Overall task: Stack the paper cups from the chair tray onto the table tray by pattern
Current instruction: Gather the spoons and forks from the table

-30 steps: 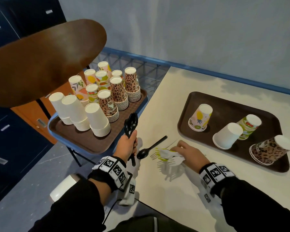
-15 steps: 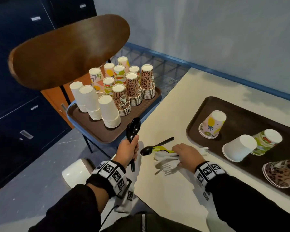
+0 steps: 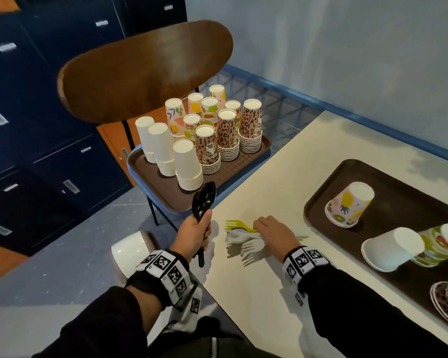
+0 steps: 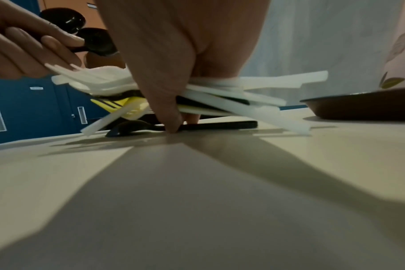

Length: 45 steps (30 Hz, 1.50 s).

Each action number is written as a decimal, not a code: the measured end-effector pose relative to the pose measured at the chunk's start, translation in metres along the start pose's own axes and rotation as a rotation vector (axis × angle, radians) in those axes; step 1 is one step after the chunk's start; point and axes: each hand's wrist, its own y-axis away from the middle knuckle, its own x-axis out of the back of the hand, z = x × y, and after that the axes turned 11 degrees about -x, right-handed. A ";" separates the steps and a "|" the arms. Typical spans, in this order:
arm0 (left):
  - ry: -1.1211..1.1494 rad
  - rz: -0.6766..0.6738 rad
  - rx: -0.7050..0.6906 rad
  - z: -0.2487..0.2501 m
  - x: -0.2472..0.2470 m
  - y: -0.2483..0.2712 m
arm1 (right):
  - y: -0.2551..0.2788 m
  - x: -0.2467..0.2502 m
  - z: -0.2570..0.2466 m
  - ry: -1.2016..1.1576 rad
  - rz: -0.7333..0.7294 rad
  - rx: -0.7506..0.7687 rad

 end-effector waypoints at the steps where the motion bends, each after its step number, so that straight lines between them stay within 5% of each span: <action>1: -0.010 0.005 -0.007 0.001 0.001 0.000 | 0.000 -0.001 0.000 -0.002 0.000 -0.015; 7: 0.011 0.084 -0.114 0.011 0.023 -0.013 | -0.006 0.014 -0.033 -0.361 0.036 -0.057; 13: 0.058 0.392 -0.193 0.021 0.110 -0.041 | -0.044 0.043 -0.132 -0.511 0.027 0.093; 17: 0.133 0.516 -0.135 0.006 0.197 -0.061 | -0.079 0.051 -0.217 -0.598 -0.076 0.175; 22: 0.144 0.458 0.048 -0.047 0.291 -0.076 | -0.131 0.032 -0.315 -0.803 -0.312 0.109; 32: 0.282 0.421 0.566 -0.184 0.352 -0.075 | -0.215 -0.105 -0.385 -0.641 -0.647 -0.154; 45: 0.258 0.249 0.768 -0.360 0.340 -0.099 | -0.280 -0.309 -0.387 -0.213 -0.983 -0.188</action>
